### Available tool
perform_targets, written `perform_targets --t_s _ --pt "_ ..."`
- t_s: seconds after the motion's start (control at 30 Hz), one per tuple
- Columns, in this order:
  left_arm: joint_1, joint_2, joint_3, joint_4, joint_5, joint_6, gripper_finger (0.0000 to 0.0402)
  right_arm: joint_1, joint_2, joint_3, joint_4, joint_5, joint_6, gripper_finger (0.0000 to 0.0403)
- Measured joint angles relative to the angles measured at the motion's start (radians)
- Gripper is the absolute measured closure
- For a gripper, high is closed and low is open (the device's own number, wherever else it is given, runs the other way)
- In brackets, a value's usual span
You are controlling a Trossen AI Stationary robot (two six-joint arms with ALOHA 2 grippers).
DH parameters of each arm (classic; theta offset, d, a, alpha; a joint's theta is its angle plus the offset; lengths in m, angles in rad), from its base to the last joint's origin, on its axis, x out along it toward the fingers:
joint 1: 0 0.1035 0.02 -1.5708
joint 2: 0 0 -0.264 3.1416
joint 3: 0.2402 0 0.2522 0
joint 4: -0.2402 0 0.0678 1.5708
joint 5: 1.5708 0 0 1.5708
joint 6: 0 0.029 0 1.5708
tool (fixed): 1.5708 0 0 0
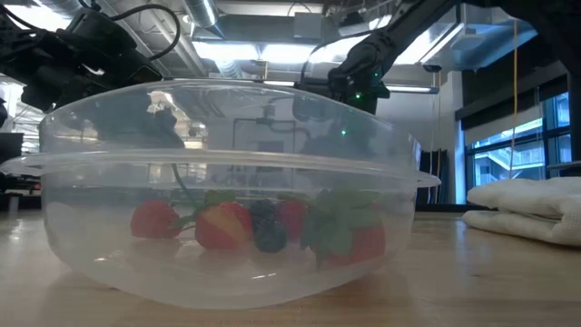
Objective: Pick and placing Produce into tupperware
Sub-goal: Put the black cherry in the bottom transparent bin
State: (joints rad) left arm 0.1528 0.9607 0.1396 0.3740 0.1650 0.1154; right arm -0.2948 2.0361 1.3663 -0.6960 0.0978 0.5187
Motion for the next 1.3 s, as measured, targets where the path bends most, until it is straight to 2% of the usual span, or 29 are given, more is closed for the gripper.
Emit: perform_targets --t_s 0.17,0.3,0.5,0.63,0.9,1.03,1.3 --pt "0.0 0.0 0.0 0.0 0.0 0.0 0.0217 0.04 0.0 0.015 -0.029 -0.019 -0.007 0.0287" --pt "0.0 0.0 0.0 0.0 0.0 0.0 0.0217 0.091 0.0 0.077 -0.103 -0.021 -0.008 0.0279" --pt "0.0 0.0 0.0 0.0 0.0 0.0 0.0217 0.207 0.0 0.211 -0.201 -0.022 -0.006 0.0282" --pt "0.0 0.0 0.0 0.0 0.0 0.0 0.0217 0.311 0.0 0.29 -0.194 -0.022 -0.003 0.0282" --pt "0.0 0.0 0.0 0.0 0.0 0.0 0.0217 0.516 0.0 0.324 0.035 -0.023 -0.053 0.0281" --pt "0.0 0.0 0.0 0.0 0.0 0.0 0.0217 0.593 0.0 0.324 0.058 -0.023 -0.136 0.0281" --pt "0.0 0.0 0.0 0.0 0.0 0.0 0.0217 0.676 0.0 0.324 0.081 -0.022 -0.106 0.028"
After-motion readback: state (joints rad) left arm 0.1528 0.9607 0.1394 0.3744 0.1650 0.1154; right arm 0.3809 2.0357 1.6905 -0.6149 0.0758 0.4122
